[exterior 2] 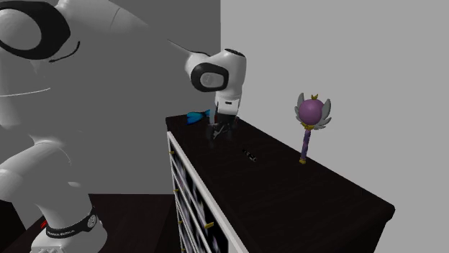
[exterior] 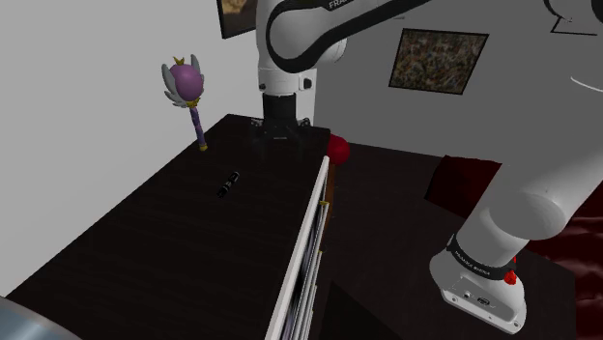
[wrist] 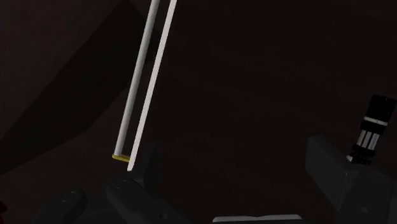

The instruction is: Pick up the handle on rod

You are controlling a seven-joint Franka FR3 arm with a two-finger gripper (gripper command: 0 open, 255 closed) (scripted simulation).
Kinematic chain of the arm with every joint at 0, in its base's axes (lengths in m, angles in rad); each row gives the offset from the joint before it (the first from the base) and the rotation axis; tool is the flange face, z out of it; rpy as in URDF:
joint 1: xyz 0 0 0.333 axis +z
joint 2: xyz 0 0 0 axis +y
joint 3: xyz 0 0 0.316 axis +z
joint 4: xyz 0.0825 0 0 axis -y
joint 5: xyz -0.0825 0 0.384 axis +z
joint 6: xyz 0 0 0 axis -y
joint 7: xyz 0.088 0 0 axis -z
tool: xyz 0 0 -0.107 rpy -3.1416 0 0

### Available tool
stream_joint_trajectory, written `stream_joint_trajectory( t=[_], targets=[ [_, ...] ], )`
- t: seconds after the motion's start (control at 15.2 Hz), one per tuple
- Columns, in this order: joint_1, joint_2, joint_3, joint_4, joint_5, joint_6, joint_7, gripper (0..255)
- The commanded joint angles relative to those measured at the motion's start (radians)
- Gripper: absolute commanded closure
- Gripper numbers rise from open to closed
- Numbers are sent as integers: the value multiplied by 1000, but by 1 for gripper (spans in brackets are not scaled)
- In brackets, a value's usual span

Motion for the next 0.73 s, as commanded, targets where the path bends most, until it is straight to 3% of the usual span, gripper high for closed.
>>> stream_joint_trajectory(
  t=[0.0, 0.66],
  targets=[
    [10, 85, 14, 66, -15, 25, 84, 0],
    [94, 487, -14, 451, -98, 71, 399, 0]
  ],
)
